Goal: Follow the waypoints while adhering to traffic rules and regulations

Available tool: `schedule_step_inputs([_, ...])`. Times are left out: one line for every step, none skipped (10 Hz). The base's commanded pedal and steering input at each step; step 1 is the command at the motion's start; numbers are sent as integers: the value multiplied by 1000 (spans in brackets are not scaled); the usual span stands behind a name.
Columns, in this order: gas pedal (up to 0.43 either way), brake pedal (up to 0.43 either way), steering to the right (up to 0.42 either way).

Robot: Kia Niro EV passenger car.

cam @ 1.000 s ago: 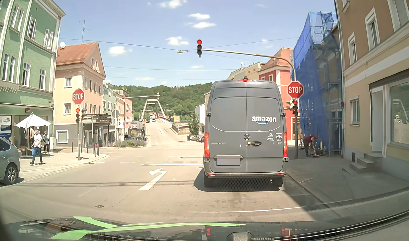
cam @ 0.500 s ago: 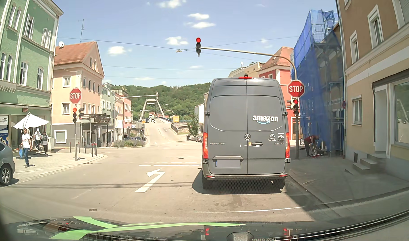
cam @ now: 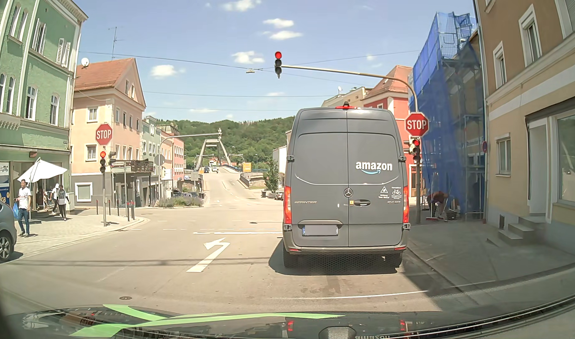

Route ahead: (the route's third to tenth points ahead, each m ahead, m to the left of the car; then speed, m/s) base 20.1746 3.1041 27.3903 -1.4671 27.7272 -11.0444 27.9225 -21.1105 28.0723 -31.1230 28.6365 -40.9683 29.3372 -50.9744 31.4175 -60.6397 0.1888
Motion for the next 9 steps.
schedule_step_inputs([0,213,33])
schedule_step_inputs([0,220,33])
schedule_step_inputs([0,213,33])
schedule_step_inputs([0,220,33])
schedule_step_inputs([0,213,33])
schedule_step_inputs([0,213,33])
schedule_step_inputs([0,220,33])
schedule_step_inputs([0,220,33])
schedule_step_inputs([0,220,33])
